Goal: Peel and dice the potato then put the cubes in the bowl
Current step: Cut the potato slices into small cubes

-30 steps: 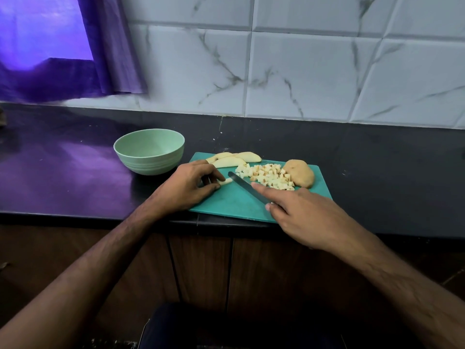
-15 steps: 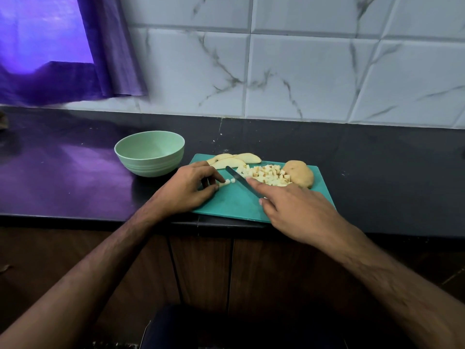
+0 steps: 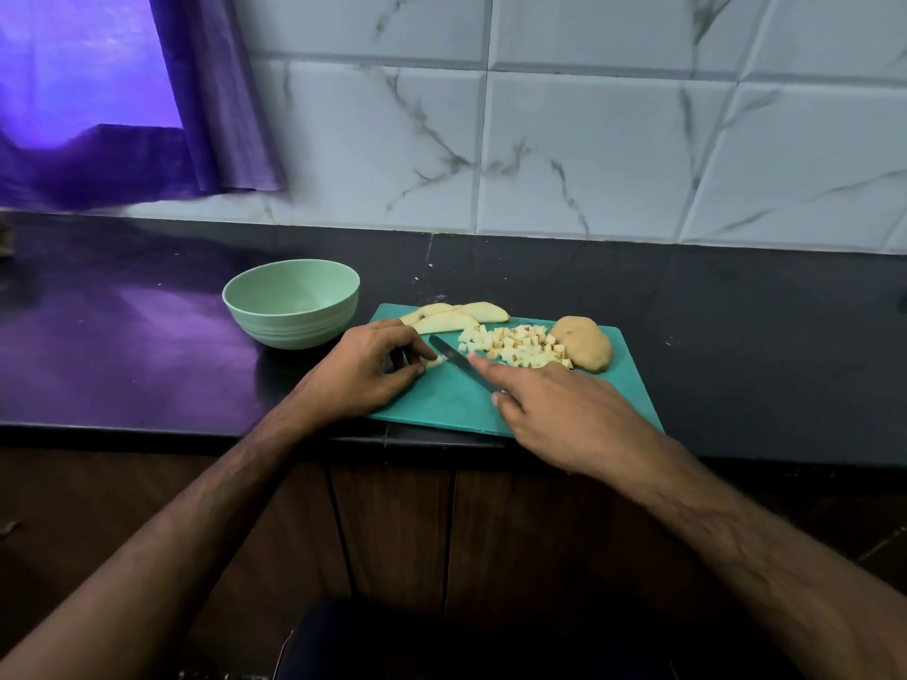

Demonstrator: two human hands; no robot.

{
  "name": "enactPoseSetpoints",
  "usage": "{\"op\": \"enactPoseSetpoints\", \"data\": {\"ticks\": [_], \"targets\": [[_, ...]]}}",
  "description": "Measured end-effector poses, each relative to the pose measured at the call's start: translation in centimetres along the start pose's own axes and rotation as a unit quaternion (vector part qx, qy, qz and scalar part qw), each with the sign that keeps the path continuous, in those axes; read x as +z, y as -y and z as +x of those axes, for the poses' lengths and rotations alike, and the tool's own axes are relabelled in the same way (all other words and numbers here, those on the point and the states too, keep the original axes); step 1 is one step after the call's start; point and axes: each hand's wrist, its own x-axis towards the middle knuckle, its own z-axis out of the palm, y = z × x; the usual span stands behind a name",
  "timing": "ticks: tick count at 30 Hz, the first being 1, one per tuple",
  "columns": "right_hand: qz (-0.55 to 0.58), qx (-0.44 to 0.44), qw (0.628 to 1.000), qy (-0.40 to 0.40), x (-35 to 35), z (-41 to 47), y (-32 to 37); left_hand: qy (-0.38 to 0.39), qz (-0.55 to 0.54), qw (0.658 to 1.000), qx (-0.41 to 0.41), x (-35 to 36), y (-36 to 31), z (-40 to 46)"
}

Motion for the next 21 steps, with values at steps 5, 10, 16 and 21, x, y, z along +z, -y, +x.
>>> {"op": "enactPoseSetpoints", "data": {"ticks": [5,10,16,21], "targets": [[0.015,-0.002,1.0,-0.007,-0.2,-1.4,-0.3,-0.013,-0.009,1.0,-0.005,-0.1,-0.4,-0.1],[0.046,-0.002,0.999,0.018,0.9,-1.6,0.1,-0.015,-0.004,1.0,0.0,-0.2,-0.5,-0.1],[0.018,-0.001,1.0,0.01,0.8,-0.7,0.8,-0.011,-0.009,1.0,-0.003,-0.3,-0.5,-0.1],[0.013,0.001,1.0,-0.018,0.1,-1.3,0.1,-0.022,-0.019,0.999,-0.024,-0.2,-0.5,-0.2]]}}
